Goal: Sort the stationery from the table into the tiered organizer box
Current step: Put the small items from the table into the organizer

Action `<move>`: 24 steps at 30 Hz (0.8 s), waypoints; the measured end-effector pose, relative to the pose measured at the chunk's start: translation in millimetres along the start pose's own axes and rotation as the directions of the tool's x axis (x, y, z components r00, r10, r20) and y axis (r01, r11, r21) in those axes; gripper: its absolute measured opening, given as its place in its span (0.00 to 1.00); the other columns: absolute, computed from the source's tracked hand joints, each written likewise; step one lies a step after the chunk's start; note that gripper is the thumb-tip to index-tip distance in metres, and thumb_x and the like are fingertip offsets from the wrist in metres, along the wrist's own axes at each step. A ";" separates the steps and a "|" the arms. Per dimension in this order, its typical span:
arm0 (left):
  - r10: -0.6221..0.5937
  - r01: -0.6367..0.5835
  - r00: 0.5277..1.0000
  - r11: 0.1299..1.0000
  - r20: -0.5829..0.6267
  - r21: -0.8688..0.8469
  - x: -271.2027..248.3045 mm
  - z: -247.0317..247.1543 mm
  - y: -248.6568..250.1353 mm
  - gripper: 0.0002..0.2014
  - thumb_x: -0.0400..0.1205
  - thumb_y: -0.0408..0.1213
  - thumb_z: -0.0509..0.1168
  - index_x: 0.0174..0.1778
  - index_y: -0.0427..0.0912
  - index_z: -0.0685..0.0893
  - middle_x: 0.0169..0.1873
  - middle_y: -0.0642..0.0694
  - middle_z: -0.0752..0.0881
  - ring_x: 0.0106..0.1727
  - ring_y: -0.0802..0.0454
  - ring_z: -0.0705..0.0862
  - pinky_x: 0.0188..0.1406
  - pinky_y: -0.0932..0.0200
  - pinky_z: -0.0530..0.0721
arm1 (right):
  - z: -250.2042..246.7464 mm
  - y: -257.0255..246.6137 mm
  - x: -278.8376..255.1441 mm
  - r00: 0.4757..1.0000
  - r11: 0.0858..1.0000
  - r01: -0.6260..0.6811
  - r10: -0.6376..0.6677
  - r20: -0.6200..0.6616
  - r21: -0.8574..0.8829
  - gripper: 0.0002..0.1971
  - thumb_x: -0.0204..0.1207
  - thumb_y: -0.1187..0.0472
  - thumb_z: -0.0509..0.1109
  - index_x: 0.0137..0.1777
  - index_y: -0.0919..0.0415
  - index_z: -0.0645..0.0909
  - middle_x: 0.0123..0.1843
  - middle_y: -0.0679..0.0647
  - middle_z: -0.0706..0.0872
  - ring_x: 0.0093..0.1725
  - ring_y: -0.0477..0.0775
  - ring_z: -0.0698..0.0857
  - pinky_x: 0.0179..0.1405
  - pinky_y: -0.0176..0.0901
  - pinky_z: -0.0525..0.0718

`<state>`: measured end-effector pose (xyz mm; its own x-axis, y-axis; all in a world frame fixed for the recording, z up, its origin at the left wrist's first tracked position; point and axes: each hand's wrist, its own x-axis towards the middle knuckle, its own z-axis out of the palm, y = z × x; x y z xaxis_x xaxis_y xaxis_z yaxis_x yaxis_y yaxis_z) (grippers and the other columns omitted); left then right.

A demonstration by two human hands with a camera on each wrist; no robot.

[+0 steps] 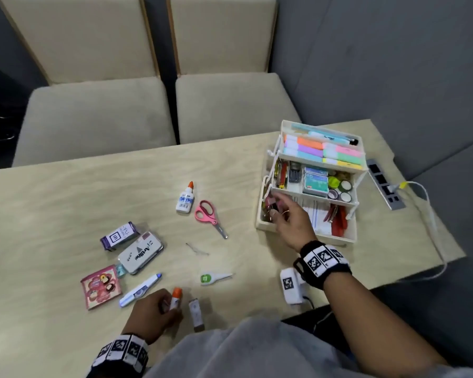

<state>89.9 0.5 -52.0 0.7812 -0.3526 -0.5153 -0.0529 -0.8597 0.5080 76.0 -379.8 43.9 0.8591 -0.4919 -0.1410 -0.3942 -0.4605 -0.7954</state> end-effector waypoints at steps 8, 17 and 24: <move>-0.069 0.068 0.997 0.997 -0.039 -0.033 3.1 1.9 14.0 0.14 0.66 0.52 0.79 0.29 0.51 0.82 0.23 0.56 0.86 0.26 0.69 0.82 0.29 0.71 0.75 | -63.9 2.4 59.7 0.990 0.945 -0.097 0.060 -0.124 -0.314 0.21 0.81 0.62 0.72 0.74 0.51 0.77 0.59 0.57 0.88 0.58 0.60 0.86 0.59 0.47 0.83; -0.154 0.151 0.986 0.987 -0.069 -0.045 2.8 8.2 27.7 0.15 0.65 0.50 0.80 0.31 0.50 0.80 0.24 0.51 0.85 0.30 0.60 0.84 0.31 0.64 0.76 | -72.3 -8.0 89.0 0.998 0.872 0.020 -0.047 -0.044 -0.489 0.20 0.80 0.64 0.72 0.71 0.55 0.79 0.66 0.59 0.85 0.63 0.63 0.84 0.60 0.49 0.83; -0.169 0.169 0.982 0.986 -0.088 -0.009 3.6 11.2 33.4 0.14 0.71 0.49 0.74 0.36 0.43 0.80 0.30 0.50 0.85 0.35 0.51 0.82 0.31 0.61 0.71 | -60.9 -1.6 74.9 0.986 0.925 0.133 -0.161 -0.049 -0.356 0.21 0.80 0.62 0.71 0.73 0.57 0.79 0.65 0.61 0.85 0.64 0.63 0.82 0.67 0.50 0.79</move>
<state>84.0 -33.6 -44.7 0.8304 -0.1686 -0.5310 0.0851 -0.9035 0.4201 121.0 -460.9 70.5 0.8944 -0.4469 0.0174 -0.3665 -0.7547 -0.5442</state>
